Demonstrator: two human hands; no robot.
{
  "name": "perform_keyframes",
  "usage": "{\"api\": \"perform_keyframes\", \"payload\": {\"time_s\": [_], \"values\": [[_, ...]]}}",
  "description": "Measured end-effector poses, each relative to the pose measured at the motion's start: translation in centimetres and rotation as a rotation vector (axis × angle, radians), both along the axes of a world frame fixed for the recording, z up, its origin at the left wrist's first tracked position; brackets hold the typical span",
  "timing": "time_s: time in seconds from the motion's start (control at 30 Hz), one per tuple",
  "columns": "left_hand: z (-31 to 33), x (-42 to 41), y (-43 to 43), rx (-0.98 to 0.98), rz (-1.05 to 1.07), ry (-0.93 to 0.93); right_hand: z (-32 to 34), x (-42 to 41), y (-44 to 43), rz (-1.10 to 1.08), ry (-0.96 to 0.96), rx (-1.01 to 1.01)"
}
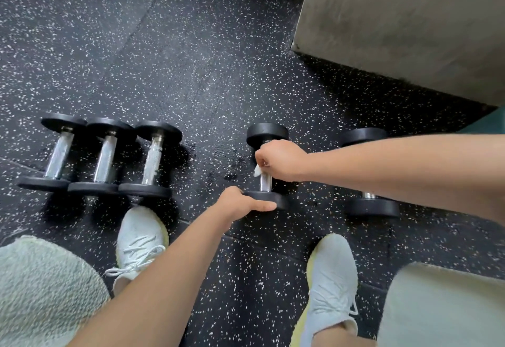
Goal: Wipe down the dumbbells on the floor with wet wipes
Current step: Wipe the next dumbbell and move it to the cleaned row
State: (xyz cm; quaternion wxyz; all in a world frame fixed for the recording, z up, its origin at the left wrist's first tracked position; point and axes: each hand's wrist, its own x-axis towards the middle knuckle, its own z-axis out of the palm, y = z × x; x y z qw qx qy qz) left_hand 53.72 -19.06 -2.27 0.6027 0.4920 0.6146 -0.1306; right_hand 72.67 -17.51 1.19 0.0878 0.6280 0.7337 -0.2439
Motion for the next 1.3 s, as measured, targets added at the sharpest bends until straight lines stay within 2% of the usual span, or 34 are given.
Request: {"api": "perform_keyframes", "payload": {"time_s": [0.17, 0.37, 0.53, 0.63, 0.73, 0.83, 0.97, 1.13, 1.3], "values": [[0.1, 1.3, -0.7, 0.014, -0.038, -0.006, 1.2, 1.1, 0.0, 0.163, -0.14, -0.063], [0.6, 2.7, -2.5, 0.16, -0.139, 0.064, -0.4, 3.4, -1.6, -0.074, 0.06, 0.057], [0.0, 1.8, -3.0, 0.22, -0.117, 0.028, -3.8, 2.4, -4.9, -0.264, 0.192, 0.234], [-0.3, 1.6, -3.7, 0.243, -0.051, 0.004, -4.8, 1.7, -5.5, -0.39, 0.259, 0.303], [-0.7, 1.5, -5.0, 0.264, 0.103, -0.028, -5.1, 0.8, -5.8, -0.467, 0.296, 0.343], [-1.2, 1.6, -6.1, 0.288, 0.194, -0.041, -5.5, 0.4, -6.7, -0.423, 0.313, 0.333], [-1.1, 2.2, -6.2, 0.27, 0.204, -0.056, -5.6, 1.5, -6.5, -0.343, 0.334, 0.328], [-0.9, 2.5, -6.6, 0.239, 0.231, -0.096, -5.8, 2.3, -5.8, -0.364, 0.316, 0.408], [-0.6, 2.2, -6.8, 0.17, 0.282, -0.186, -5.9, 2.8, -7.2, -0.342, 0.368, 0.374]]}}
